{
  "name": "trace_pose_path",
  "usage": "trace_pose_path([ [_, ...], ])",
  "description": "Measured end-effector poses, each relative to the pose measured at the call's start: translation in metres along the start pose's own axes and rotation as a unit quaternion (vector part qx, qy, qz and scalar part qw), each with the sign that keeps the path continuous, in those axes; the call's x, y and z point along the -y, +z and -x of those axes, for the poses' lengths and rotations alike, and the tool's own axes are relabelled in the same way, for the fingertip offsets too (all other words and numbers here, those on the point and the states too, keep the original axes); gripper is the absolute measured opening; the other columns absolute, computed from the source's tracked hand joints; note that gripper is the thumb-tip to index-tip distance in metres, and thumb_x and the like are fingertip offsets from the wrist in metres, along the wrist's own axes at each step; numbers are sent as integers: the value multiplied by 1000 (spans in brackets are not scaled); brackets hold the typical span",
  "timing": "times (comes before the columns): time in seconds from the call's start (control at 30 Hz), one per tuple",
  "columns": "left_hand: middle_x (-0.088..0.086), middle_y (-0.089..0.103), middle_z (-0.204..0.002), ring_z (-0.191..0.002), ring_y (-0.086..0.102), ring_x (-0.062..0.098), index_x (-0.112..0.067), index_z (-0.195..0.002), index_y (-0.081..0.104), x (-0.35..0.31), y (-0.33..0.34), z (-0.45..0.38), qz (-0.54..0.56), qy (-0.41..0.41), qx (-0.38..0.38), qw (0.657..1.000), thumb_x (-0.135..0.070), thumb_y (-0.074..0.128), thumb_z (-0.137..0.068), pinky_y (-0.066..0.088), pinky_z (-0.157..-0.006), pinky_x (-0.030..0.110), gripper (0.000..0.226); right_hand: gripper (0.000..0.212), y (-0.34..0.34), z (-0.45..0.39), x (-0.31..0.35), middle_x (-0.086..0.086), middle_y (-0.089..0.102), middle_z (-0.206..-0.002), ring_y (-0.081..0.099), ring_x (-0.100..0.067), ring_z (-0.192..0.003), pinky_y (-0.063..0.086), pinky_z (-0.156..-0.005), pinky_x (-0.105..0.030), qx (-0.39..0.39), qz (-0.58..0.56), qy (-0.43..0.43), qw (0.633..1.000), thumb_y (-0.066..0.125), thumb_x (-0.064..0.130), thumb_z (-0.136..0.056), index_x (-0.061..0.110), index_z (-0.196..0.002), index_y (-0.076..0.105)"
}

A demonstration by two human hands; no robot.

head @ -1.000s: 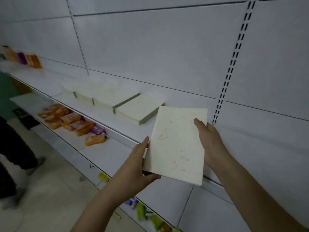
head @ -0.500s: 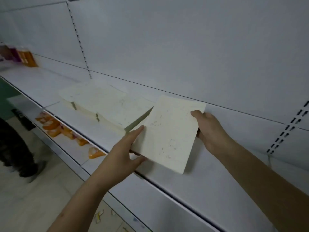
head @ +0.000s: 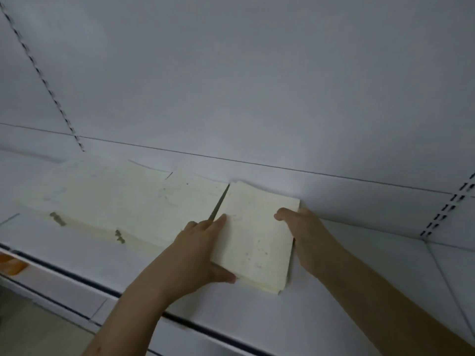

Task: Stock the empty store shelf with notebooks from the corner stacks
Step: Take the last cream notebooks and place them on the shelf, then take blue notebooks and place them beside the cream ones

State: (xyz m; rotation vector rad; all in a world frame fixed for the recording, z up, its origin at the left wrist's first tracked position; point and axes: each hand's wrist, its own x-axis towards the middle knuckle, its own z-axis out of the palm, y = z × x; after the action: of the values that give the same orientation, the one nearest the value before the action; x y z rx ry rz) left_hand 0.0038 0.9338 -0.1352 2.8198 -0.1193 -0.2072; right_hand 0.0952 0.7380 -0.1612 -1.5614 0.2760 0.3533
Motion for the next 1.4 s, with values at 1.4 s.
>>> trace_pose_path([
  [1.4,-5,39,-147,-136,29,11,-23,-149,31,-422,171,39,150,560,-6,815,-47,49,-96,32,-110,25,62,64,-380,330,-14,12,23,-157,20,-8,-144,16,-115,-28,-527,331,-267,736,26,62,-93,33,-150,24],
])
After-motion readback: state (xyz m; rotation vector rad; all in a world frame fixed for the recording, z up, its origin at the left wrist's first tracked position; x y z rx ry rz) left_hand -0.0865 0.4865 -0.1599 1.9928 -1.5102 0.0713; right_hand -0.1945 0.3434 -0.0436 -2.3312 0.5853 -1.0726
